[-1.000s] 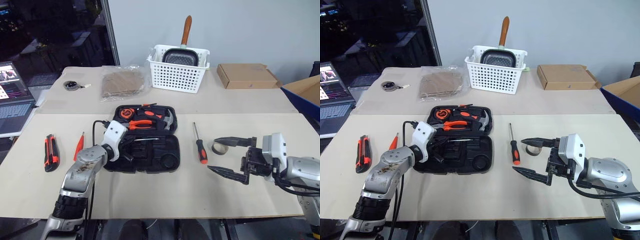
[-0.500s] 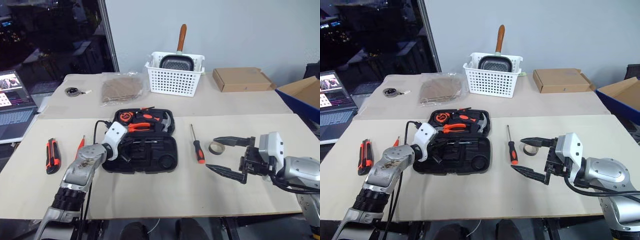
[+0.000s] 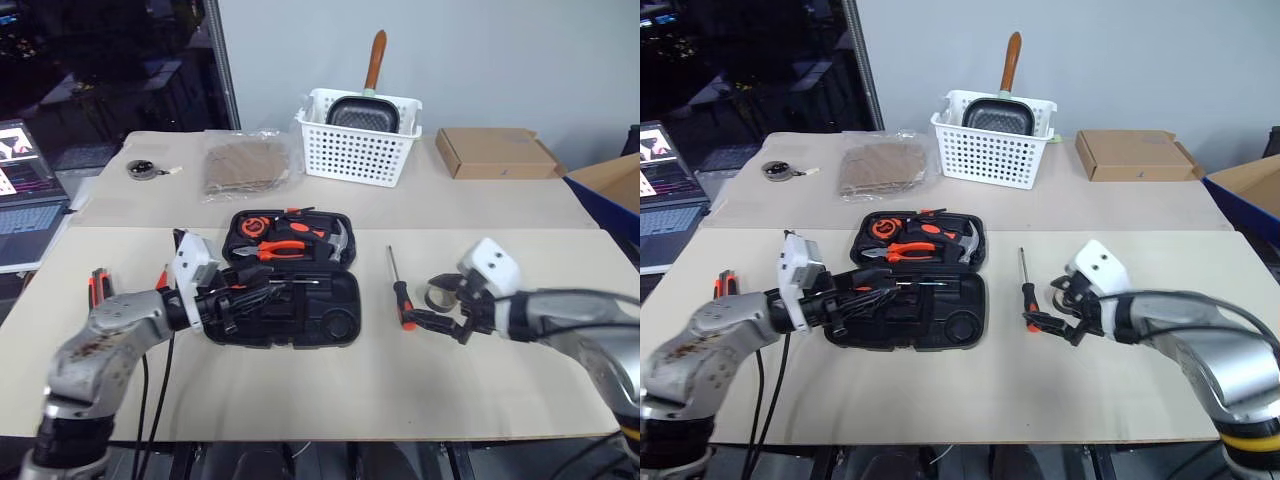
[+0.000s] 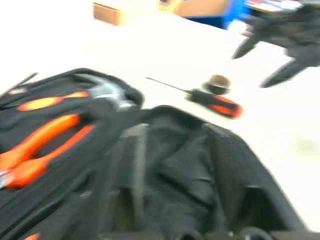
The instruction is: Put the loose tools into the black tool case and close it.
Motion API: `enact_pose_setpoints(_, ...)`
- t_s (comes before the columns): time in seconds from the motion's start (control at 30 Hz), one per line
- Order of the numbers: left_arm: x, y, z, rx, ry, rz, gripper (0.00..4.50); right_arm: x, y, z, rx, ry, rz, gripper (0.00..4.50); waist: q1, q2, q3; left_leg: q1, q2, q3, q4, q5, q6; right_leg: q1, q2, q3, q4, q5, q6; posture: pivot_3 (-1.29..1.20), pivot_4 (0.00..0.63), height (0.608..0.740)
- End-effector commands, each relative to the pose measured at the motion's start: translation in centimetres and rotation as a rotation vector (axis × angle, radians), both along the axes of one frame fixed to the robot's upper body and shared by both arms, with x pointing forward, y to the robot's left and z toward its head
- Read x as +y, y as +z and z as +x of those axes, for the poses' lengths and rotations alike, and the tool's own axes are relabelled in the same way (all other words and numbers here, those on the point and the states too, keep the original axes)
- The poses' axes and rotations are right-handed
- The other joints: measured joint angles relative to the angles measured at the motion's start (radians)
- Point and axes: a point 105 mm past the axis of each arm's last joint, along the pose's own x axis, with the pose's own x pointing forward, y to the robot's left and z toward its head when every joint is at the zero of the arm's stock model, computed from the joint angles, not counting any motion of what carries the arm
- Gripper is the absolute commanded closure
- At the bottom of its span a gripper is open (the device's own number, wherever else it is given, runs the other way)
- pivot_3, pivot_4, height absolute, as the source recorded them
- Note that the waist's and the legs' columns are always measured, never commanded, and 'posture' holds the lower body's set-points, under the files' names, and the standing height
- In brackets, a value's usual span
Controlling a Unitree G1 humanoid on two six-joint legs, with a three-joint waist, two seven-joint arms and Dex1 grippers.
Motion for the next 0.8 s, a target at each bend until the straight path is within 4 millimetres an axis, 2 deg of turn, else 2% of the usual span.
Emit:
enact_pose_setpoints(0.03, -0.9, 1.6, -2.3, -0.021, -0.115, 0.024, 0.83, -0.2, -1.0, 1.0, 0.088, -0.073, -0.023, 0.00, 0.000, 0.000, 0.000, 0.000, 0.000, 0.000, 0.000, 0.000, 0.000, 0.000, 0.000, 0.000, -0.001, 0.000, 0.000, 0.00, 0.150, 0.740)
enact_pose_setpoints(0.1, -1.3, 1.6, -3.0, -0.010, -0.136, 0.038, 0.09, -0.5, -1.4, 1.7, 0.106, -0.100, -0.029, 0.00, 0.001, 0.000, 0.000, 0.000, -0.001, 0.000, 0.000, 0.000, 0.001, 0.000, 0.000, 0.000, -0.001, 0.000, 0.001, 0.00, 0.150, 0.740)
enact_pose_setpoints(0.3, -1.3, 2.5, -4.6, 0.020, -0.167, 0.063, 0.09, -0.2, -2.6, 4.4, 0.146, -0.208, -0.072, 0.00, -0.003, -0.001, 0.001, -0.001, -0.001, 0.000, 0.000, 0.000, 0.001, 0.000, 0.001, 0.000, 0.000, -0.001, 0.002, 0.00, 0.150, 0.740)
enact_pose_setpoints(0.37, -0.9, 3.0, -5.1, 0.012, -0.164, 0.074, 0.09, 0.9, -3.0, 5.6, 0.150, -0.233, -0.085, 0.00, -0.004, -0.001, 0.001, 0.000, -0.001, 0.000, 0.000, 0.000, 0.001, 0.000, 0.001, 0.000, 0.000, -0.001, 0.001, 0.00, 0.150, 0.740)
enact_pose_setpoints(0.4, -0.8, 3.0, -5.3, 0.007, -0.162, 0.083, 0.00, 1.2, -3.4, 5.8, 0.162, -0.228, -0.104, 0.52, -0.007, -0.001, 0.001, 0.000, -0.001, 0.000, 0.000, 0.000, 0.001, 0.000, 0.001, 0.000, 0.000, -0.001, 0.001, 0.00, 0.150, 0.740)
enact_pose_setpoints(0.5, -0.9, 3.0, -5.6, -0.007, -0.155, 0.102, 0.00, 0.7, -4.0, 6.3, 0.158, -0.242, -0.160, 1.35, -0.005, 0.000, 0.002, -0.002, -0.002, 0.000, 0.000, 0.000, 0.001, -0.002, 0.001, 0.000, 0.000, -0.001, 0.001, 0.00, 0.150, 0.740)
enact_pose_setpoints(0.53, -0.9, 3.0, -5.6, -0.008, -0.149, 0.099, 0.00, 0.4, -4.1, 6.4, 0.150, -0.250, -0.175, 1.77, -0.002, 0.000, 0.002, -0.002, -0.002, 0.000, 0.000, 0.000, 0.001, -0.002, 0.001, 0.000, 0.000, -0.001, 0.001, 0.00, 0.150, 0.740)
enact_pose_setpoints(0.73, -0.5, 3.3, -6.2, -0.073, -0.094, 0.085, 0.00, -0.8, -2.6, 6.3, 0.069, -0.237, -0.187, 3.76, 0.001, 0.000, 0.002, -0.002, -0.002, 0.001, 0.000, 0.000, 0.001, -0.002, 0.000, -0.001, 0.000, -0.001, 0.001, 0.00, 0.150, 0.740)
enact_pose_setpoints(0.8, -0.1, 3.5, -6.3, -0.102, -0.069, 0.070, 0.00, -0.3, -1.7, 6.3, 0.023, -0.201, -0.175, 3.82, 0.002, 0.001, 0.002, -0.002, -0.002, 0.000, 0.000, 0.000, 0.001, -0.002, 0.000, -0.001, 0.000, -0.001, 0.001, 0.00, 0.150, 0.740)
